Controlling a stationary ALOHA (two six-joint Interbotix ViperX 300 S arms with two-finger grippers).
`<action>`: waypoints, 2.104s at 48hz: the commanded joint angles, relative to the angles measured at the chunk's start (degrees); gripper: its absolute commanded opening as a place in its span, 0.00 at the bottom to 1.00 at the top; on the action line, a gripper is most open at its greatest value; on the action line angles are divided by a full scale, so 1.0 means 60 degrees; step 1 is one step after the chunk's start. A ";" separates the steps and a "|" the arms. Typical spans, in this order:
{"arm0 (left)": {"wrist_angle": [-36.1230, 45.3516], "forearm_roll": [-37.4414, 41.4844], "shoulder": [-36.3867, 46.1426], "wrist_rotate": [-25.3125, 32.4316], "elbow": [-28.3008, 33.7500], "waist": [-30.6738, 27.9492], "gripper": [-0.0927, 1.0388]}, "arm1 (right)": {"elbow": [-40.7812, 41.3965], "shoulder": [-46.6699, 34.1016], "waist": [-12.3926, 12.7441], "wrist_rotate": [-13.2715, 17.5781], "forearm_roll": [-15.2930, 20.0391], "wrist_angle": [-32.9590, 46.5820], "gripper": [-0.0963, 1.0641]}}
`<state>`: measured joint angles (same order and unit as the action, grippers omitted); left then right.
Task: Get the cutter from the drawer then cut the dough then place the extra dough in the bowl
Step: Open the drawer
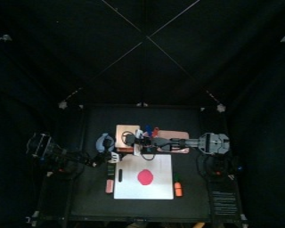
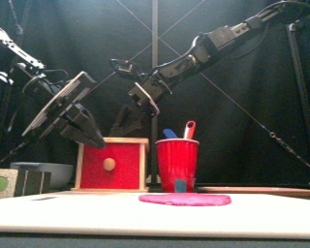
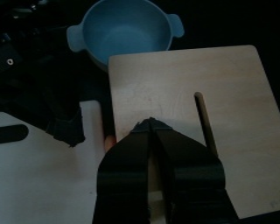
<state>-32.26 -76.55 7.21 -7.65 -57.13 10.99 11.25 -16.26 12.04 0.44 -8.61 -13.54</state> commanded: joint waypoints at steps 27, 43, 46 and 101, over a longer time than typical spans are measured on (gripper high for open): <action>-0.0820 -0.0615 -0.1567 -0.1128 0.0952 -0.0176 0.86 | -0.0103 0.0161 0.0015 0.0015 -0.0029 -0.0103 0.11; -0.1729 -0.0718 -0.1831 -0.1099 0.0967 -0.0249 0.86 | -0.0117 0.0059 -0.0015 0.0015 -0.0029 -0.0103 0.11; -0.1772 -0.0732 -0.1831 -0.1099 0.0923 -0.0293 0.86 | -0.0117 0.0059 -0.0015 0.0015 -0.0029 -0.0103 0.11; -0.1626 -0.0205 -0.2168 -0.1011 0.0820 -0.0205 0.57 | -0.0132 0.0044 -0.0015 0.0015 -0.0029 -0.0103 0.11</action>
<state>-42.36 -77.52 -6.50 -13.71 -52.03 8.70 10.90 -16.61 11.87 0.53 -8.79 -13.80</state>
